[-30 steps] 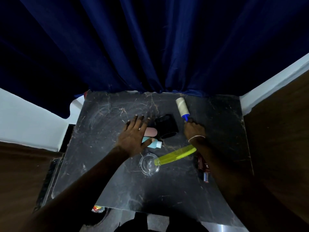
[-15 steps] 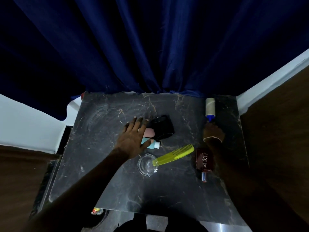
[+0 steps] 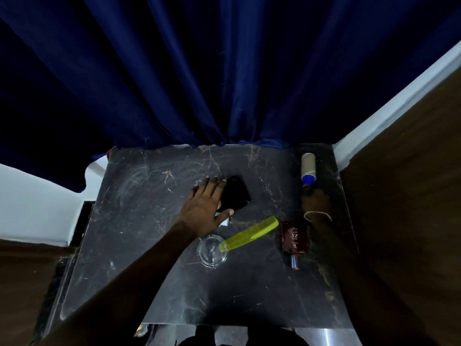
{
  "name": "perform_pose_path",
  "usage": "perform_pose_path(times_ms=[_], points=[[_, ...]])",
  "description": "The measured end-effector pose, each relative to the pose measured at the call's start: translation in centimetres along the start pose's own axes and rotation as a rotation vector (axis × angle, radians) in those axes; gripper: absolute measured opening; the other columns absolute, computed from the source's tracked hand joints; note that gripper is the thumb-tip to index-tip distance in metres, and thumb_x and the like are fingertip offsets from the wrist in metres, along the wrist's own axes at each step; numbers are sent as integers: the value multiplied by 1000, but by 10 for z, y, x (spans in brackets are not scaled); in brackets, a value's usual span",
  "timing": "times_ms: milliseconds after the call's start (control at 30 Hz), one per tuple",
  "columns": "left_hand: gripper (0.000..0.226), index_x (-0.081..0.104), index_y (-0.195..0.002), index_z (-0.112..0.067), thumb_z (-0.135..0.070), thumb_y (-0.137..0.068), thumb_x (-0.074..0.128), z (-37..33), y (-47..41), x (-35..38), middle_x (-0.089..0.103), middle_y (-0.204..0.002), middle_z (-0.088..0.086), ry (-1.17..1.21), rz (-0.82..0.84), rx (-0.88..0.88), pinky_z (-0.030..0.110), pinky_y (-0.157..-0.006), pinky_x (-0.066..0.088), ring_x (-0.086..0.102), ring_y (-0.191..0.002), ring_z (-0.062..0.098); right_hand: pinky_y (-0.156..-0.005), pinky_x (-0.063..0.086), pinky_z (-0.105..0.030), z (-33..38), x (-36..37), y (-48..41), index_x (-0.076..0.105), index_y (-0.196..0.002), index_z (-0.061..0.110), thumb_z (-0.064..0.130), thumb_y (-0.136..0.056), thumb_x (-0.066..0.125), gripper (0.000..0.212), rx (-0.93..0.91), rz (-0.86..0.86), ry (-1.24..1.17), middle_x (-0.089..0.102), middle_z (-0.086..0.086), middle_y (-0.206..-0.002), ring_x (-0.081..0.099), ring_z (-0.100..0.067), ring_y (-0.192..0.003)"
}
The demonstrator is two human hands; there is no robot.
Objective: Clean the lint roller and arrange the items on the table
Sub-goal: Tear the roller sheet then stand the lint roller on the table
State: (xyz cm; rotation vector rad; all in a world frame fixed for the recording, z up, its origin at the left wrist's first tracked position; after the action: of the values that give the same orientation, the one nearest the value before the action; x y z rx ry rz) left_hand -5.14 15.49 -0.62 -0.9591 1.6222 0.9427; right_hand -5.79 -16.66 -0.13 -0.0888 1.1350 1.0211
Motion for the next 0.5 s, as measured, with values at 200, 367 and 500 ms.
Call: perform_pose_path(times_ms=[200,367,500], points=[[89,14,-160,-22,-58,-91,56,-45,-32,-3,27,-161,5,34,36,186,48,-121,35,32,-149,28,-66,47,-34,13,27,14,72,-79,1,20,-95,60,28,-41,276,-269,69,-11,-62,61,-33,-68],[90,21,-159,-18,-42,-87,70,-78,-64,2,30,-161,9,-14,66,242,48,-112,41,40,-143,32,-36,28,-15,21,26,31,65,-65,9,24,-87,66,27,-83,425,-316,43,3,-35,38,-8,-26],[75,35,-153,-20,-30,-87,70,-90,-87,-5,42,-156,6,106,-8,298,47,-111,45,46,-139,30,-33,27,-13,32,0,35,67,-66,11,25,-86,68,24,-160,461,-305,47,2,-38,37,-6,-26]])
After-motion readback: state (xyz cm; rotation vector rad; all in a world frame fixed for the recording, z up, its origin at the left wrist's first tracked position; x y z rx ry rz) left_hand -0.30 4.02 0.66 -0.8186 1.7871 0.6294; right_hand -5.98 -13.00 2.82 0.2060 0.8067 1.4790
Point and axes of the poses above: each hand's wrist, its own y-axis away from the middle knuckle, its own x-axis out of the palm, z = x × y, the point moved 5 cm from there along -y, towards the middle knuckle
